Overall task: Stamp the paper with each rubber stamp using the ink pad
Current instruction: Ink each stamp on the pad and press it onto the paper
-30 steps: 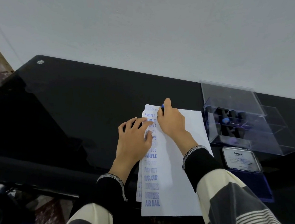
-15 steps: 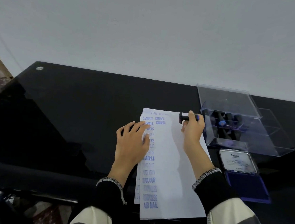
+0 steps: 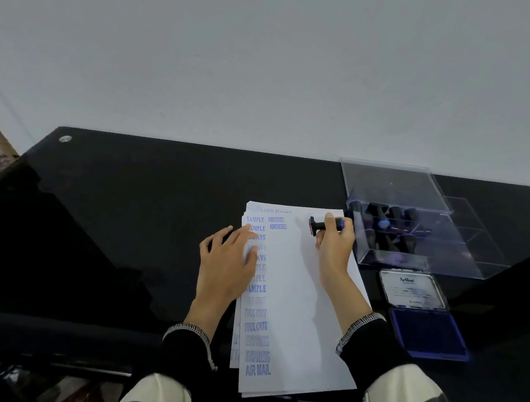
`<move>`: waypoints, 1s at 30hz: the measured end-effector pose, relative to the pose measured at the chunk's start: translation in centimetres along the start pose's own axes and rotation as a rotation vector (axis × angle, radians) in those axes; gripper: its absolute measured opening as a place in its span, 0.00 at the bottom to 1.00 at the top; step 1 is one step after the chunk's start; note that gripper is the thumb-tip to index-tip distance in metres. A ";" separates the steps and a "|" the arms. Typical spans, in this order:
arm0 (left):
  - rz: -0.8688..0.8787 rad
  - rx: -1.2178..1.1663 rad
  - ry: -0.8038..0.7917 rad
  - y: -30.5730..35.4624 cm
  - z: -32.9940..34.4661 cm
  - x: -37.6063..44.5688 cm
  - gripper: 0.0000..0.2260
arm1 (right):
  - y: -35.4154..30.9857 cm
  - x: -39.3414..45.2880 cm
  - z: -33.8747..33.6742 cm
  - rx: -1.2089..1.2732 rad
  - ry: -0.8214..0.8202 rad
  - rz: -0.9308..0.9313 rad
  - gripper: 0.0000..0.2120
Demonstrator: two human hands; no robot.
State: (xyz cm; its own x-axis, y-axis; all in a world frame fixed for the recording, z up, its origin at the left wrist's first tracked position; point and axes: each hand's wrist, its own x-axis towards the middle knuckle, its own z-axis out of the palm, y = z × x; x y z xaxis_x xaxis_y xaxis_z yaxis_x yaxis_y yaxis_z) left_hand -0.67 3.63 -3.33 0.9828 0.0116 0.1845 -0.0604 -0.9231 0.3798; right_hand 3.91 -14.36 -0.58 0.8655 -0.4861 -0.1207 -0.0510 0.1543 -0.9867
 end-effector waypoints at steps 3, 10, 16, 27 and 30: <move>0.002 -0.001 0.000 -0.1 0.1 0.1 0.18 | -0.1 0.0 0.1 -0.021 -0.010 0.000 0.12; 0.023 -0.111 0.059 0.1 -0.3 0.0 0.13 | -1.1 -1.5 -0.2 -0.510 -0.384 -0.183 0.05; -0.029 -0.065 0.028 0.9 -1.0 0.0 0.12 | -1.7 -3.7 -1.3 -0.608 -0.436 -0.305 0.07; 0.105 -0.349 -0.001 12.9 1.3 -1.3 0.11 | -8.3 -2.0 -12.8 -0.553 -0.097 -0.404 0.06; 0.146 -0.370 -0.044 15.2 2.7 -2.0 0.13 | -9.3 -1.3 -17.5 -0.564 -0.034 -0.422 0.06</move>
State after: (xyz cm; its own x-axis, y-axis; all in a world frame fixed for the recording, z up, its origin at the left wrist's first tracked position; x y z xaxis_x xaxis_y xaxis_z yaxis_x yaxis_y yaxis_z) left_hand -3.09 -11.48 -0.39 0.9652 -0.1337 0.2247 -0.2512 -0.7127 0.6549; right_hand -5.45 -30.17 6.81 0.8831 -0.3776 0.2787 0.0495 -0.5156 -0.8554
